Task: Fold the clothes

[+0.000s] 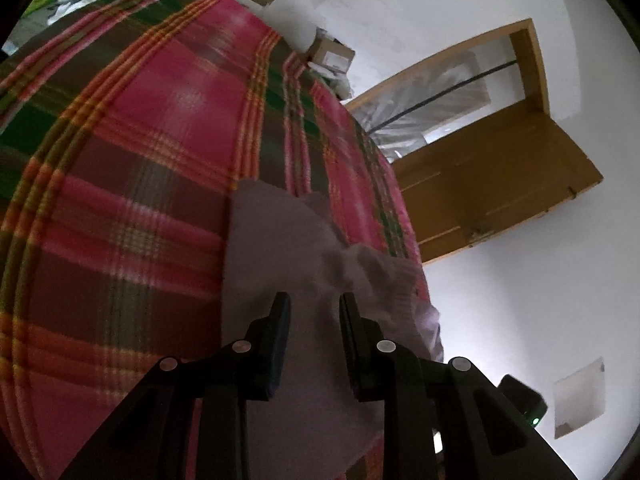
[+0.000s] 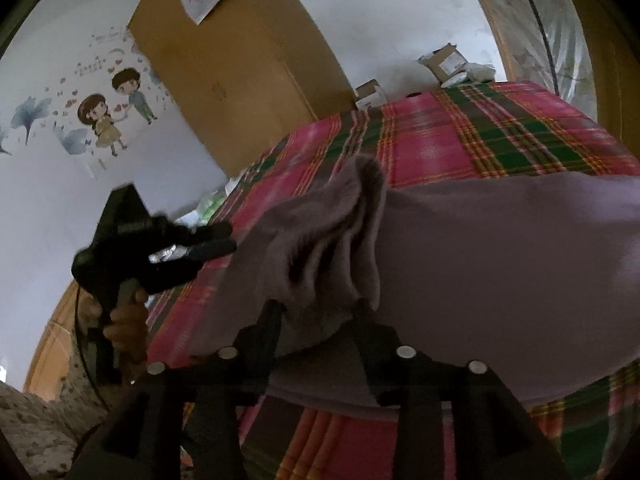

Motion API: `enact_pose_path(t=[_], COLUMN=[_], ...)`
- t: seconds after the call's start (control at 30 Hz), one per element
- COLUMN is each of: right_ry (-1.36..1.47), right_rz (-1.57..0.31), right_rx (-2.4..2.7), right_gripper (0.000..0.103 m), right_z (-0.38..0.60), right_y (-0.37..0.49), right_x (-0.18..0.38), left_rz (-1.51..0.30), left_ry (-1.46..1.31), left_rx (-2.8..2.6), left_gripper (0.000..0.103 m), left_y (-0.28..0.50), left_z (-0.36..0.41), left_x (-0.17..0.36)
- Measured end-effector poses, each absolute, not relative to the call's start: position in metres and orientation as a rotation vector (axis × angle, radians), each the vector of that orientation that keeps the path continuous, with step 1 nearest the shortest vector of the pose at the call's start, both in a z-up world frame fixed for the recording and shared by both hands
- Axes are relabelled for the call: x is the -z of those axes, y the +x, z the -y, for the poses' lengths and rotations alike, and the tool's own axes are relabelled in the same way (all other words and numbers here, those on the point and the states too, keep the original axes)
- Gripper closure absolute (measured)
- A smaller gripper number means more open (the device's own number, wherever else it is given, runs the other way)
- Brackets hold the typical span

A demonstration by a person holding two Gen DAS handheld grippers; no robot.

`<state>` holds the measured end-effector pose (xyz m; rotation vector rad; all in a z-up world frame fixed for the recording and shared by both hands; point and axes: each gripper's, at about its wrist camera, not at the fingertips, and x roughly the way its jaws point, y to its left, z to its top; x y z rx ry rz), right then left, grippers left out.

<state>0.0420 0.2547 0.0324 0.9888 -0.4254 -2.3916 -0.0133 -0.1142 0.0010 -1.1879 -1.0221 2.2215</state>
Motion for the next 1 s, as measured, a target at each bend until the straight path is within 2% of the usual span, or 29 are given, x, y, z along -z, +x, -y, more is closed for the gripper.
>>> enact_pose_path(t=[0.2,0.43,0.57,0.7,0.8,1.0], right_ry=[0.998,1.208,1.182,1.178,1.137,1.082], right_rz=[0.536,0.665,0.685,0.587,0.569,0.649], right_rx=[2.331,2.213,2.181,2.196,2.221,2.246], right_gripper=[0.052,0.051,0.052,0.078,0.082,0.082], right_z=[-0.275,-0.272,-0.266,-0.253,-0.254,-0.268], right_y=[0.016,-0.034,-0.036,-0.029,-0.021,-0.004], right_x=[-0.034,-0.002,0.0,-0.004,-0.011,-0.025], left_rz=[1.001,1.018,1.021,1.012,1.005,1.008], left_ry=[-1.215,-1.256,-1.258,-1.269,-1.27,-1.267], left_rx=[-2.191,-2.172,-2.172,-2.169,-2.166,-2.163], left_gripper=[0.078,0.078,0.078,0.078,0.078,0.078], left_y=[-0.01,-0.006,-0.003,-0.004,-0.006,-0.008], left_z=[0.113,0.113,0.114,0.109,0.106,0.106], left_x=[0.006,0.017,0.017,0.018,0.016,0.016])
